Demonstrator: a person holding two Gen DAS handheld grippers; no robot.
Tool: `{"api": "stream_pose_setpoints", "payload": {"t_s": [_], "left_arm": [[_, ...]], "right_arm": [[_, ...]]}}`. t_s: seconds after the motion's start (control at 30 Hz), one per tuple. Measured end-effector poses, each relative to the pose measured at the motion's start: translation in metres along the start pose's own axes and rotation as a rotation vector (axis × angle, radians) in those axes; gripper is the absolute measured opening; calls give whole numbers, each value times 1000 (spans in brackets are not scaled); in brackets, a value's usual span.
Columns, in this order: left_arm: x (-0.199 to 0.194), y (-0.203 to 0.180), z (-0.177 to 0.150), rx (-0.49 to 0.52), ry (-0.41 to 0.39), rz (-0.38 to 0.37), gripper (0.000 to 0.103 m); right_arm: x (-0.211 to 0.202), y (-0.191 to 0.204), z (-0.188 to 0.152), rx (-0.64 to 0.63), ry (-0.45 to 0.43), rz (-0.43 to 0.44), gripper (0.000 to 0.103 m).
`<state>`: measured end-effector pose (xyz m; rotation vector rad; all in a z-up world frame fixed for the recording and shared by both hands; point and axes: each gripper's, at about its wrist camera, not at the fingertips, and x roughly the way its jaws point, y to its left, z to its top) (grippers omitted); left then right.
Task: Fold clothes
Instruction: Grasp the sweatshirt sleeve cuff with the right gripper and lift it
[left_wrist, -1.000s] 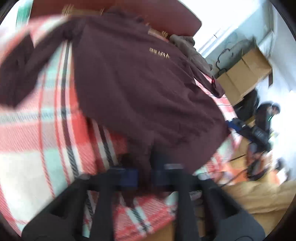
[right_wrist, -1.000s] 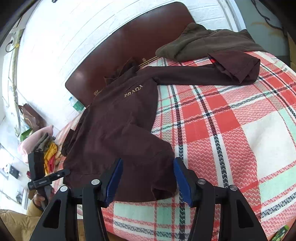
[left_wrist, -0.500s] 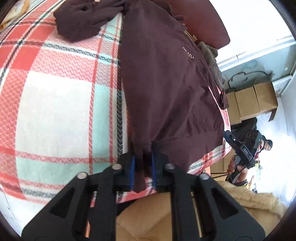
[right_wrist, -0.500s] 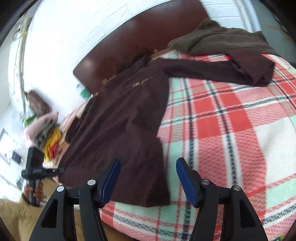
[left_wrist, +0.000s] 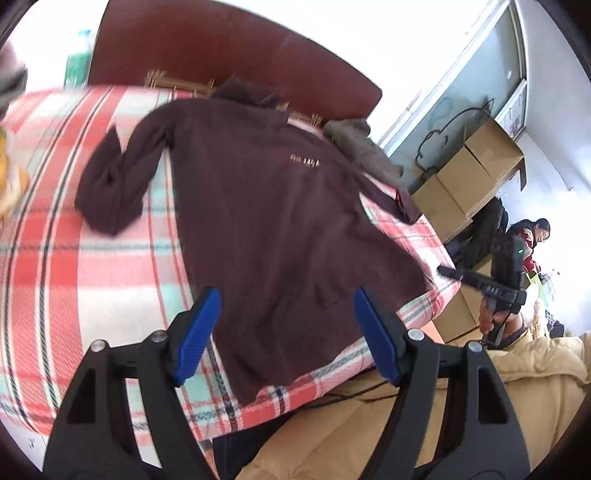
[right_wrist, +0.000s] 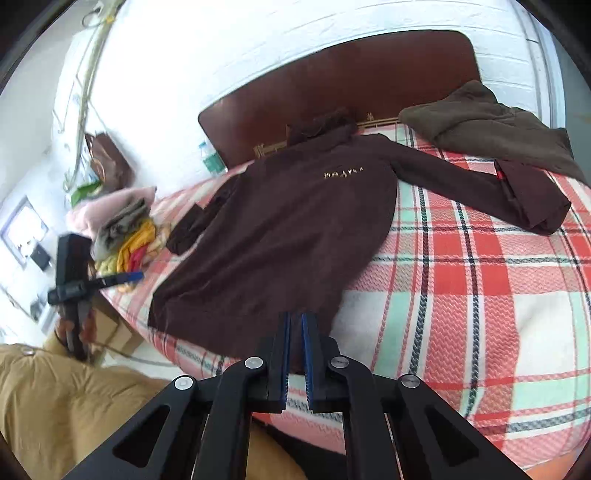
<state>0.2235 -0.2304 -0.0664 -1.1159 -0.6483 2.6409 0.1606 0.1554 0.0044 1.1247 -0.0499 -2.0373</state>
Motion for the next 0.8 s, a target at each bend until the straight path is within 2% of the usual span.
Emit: {"api": "stream_pose_setpoints", "payload": {"t_s": [0.03, 0.07, 0.1, 0.17, 0.23, 0.27, 0.37, 0.5, 0.7, 0.73, 0.77, 0.8], "left_arm": [[1, -3, 4, 12, -5, 4, 77], [3, -5, 8, 25, -8, 8, 77], [9, -9, 11, 40, -2, 13, 77], [23, -17, 17, 66, 9, 20, 78], [40, -23, 24, 62, 19, -5, 78], [50, -26, 29, 62, 27, -20, 78], [74, -36, 39, 79, 54, -35, 78], [103, -50, 53, 110, 92, -59, 78], [137, -63, 75, 140, 139, -75, 78], [142, -63, 78, 138, 145, -75, 78], [147, -64, 81, 137, 151, -76, 78], [152, -64, 83, 136, 158, -77, 78]], "right_arm": [[2, -4, 0, 6, 11, -17, 22], [3, -10, 3, 12, 5, -59, 31], [3, -17, 7, 22, -15, -118, 44], [-1, -37, 18, 45, -76, -228, 47], [-4, -58, 32, 57, -127, -335, 52], [-3, -70, 40, 62, -141, -389, 57], [3, -101, 68, 55, -159, -524, 58], [18, -135, 100, 36, -150, -587, 65], [49, -180, 118, 65, -41, -597, 64], [54, -187, 121, 69, -23, -599, 60], [59, -195, 124, 74, -4, -600, 45], [64, -202, 127, 79, 14, -602, 35]]}}
